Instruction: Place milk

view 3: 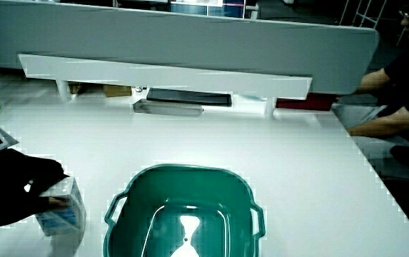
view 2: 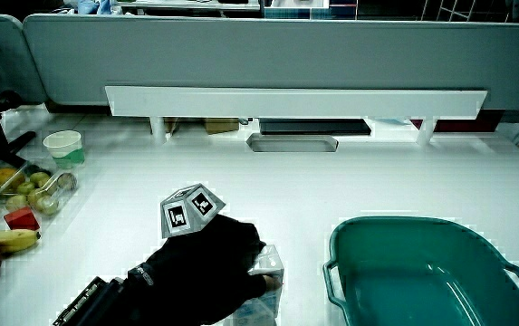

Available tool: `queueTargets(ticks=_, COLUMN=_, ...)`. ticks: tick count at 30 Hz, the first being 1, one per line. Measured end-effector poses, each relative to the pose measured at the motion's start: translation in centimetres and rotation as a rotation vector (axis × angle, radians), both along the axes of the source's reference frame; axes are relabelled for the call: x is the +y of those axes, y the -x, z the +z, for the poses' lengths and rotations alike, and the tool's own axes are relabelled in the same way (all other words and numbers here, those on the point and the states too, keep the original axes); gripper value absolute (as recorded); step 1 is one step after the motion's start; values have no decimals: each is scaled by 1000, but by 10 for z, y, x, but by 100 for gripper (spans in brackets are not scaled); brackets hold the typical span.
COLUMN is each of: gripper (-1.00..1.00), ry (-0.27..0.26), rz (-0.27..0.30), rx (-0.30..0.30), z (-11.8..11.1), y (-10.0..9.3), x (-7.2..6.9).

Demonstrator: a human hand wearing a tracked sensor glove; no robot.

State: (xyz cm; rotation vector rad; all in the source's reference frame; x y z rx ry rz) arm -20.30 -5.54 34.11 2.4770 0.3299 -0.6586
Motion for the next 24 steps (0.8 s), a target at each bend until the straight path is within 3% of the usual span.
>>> queueTargets(ticks=17, gripper=0, ry=4, rz=-16, rx=34, z=10, y=4, x=1)
queueTargets(ticks=23, gripper=-35, ry=14, rz=-29, rx=46, z=14, y=8, x=3)
queueTargets(ticks=24, gripper=-41, ry=-19, rz=-44, rx=-2, z=10, y=5, x=4)
